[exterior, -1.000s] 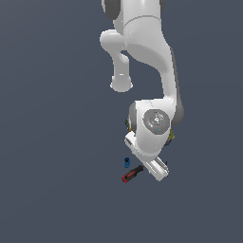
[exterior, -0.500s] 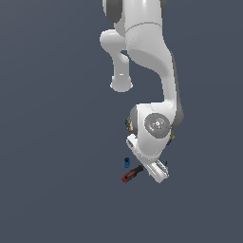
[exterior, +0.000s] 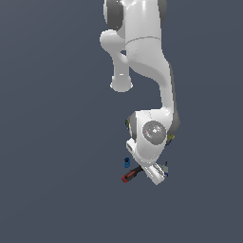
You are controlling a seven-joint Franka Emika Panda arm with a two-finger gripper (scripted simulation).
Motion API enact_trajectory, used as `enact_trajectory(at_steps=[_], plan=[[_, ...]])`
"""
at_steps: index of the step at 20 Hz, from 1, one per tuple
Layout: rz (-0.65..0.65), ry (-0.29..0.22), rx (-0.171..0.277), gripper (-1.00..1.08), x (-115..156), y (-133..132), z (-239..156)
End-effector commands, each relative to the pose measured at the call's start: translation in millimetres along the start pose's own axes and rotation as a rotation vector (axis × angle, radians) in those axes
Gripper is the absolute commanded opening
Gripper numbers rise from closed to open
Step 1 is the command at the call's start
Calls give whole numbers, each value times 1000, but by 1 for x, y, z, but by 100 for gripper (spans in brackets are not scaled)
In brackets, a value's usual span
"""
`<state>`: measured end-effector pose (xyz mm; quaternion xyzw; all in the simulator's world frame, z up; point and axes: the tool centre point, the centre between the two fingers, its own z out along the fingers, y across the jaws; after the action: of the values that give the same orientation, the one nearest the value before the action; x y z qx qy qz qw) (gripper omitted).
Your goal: Pick up a designated object from a clutter of objects.
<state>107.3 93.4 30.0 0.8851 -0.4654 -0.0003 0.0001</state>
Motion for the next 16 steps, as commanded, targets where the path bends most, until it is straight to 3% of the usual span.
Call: enact_trajectory(at_steps=[1, 6, 7, 16], plan=[[1, 0, 0, 100, 0, 0, 10], [1, 0, 0, 100, 0, -1, 15], [1, 0, 0, -100, 0, -1, 15], [1, 0, 0, -100, 0, -1, 15]])
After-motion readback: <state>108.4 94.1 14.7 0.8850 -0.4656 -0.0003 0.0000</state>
